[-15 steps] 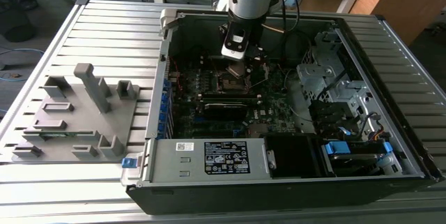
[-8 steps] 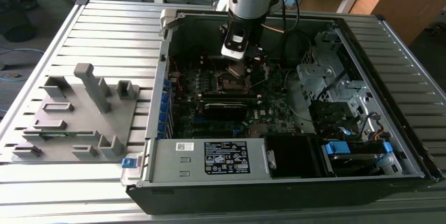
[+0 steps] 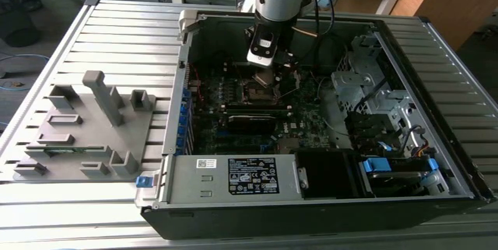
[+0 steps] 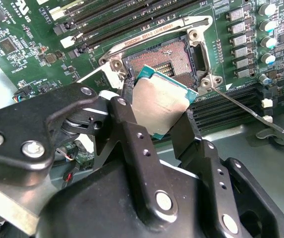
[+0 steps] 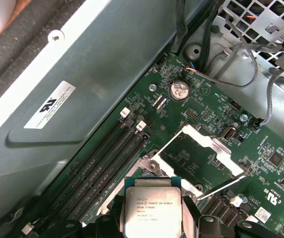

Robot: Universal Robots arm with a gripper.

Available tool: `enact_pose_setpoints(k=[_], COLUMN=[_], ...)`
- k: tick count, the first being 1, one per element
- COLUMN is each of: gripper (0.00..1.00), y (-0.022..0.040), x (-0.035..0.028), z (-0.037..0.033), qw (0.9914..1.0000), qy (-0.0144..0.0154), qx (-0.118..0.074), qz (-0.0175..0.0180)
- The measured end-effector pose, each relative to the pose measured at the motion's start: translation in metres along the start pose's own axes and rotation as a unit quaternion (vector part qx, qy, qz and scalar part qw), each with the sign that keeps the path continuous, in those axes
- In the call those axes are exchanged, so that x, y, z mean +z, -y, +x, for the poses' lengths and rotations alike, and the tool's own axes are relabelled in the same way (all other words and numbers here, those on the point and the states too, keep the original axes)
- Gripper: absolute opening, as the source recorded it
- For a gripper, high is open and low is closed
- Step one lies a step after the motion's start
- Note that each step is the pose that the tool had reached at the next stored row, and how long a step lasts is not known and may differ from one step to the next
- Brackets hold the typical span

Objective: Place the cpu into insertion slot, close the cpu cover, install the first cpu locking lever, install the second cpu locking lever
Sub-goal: 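Place the cpu into insertion slot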

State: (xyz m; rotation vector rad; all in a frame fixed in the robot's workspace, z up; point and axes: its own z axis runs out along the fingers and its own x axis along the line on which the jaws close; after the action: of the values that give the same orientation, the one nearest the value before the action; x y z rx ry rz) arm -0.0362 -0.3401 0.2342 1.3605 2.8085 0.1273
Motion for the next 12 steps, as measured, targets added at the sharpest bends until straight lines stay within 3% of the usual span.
enact_pose_setpoints(k=[8, 12], gripper=[0.54, 0.54], y=[0.0000, 0.0000], x=[0.0001, 0.0003], z=[0.0000, 0.0000], qw=[0.99999, 0.99958], qy=[0.0004, 0.0023], qx=[0.005, 0.029], qz=[-0.0001, -0.0006])
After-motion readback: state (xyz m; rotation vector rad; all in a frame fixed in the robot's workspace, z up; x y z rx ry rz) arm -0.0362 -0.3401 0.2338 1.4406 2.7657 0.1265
